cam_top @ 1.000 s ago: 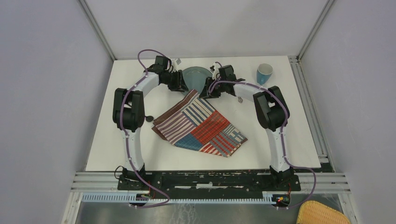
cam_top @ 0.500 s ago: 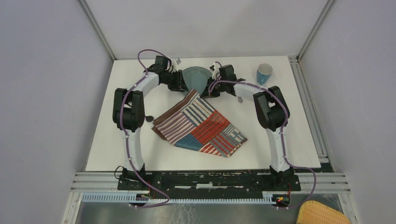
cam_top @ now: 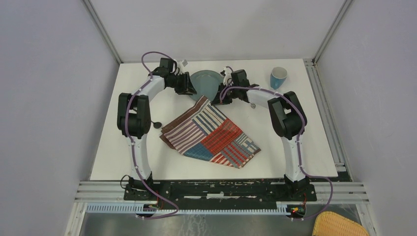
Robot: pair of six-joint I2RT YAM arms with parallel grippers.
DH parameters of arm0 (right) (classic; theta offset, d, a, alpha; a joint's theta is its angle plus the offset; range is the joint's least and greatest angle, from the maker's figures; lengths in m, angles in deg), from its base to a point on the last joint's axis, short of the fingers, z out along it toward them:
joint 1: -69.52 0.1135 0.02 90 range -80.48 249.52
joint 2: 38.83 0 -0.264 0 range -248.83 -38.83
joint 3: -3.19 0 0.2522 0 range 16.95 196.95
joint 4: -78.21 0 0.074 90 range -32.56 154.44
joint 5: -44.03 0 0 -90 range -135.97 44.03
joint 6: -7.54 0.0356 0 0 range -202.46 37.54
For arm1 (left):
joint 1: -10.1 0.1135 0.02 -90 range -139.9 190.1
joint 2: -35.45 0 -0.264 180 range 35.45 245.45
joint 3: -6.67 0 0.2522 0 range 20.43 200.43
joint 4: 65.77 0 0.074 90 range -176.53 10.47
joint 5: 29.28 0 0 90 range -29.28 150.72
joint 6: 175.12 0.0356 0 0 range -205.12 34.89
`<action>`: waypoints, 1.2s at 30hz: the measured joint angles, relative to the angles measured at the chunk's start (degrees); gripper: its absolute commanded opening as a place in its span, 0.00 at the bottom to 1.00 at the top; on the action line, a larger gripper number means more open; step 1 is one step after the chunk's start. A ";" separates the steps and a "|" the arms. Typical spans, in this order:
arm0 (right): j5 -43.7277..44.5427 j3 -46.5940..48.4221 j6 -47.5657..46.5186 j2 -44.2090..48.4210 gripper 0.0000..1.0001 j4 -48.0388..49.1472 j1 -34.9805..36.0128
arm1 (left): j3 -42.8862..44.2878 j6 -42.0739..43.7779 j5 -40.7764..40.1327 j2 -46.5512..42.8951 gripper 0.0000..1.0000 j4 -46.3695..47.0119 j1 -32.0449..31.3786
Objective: Set the dinner table for one person
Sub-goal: Flatten out the napkin at the center of the board.
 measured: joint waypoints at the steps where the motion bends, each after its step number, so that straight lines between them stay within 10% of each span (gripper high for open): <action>1: -0.20 -0.15 -0.28 0.42 0.00 -0.26 0.13 | 0.00 0.00 0.44 0.00 0.40 0.37 0.26; 36: -1.53 2.86 -3.39 4.98 0.00 -7.28 2.80 | -1.92 0.81 19.34 -0.02 0.42 4.13 1.01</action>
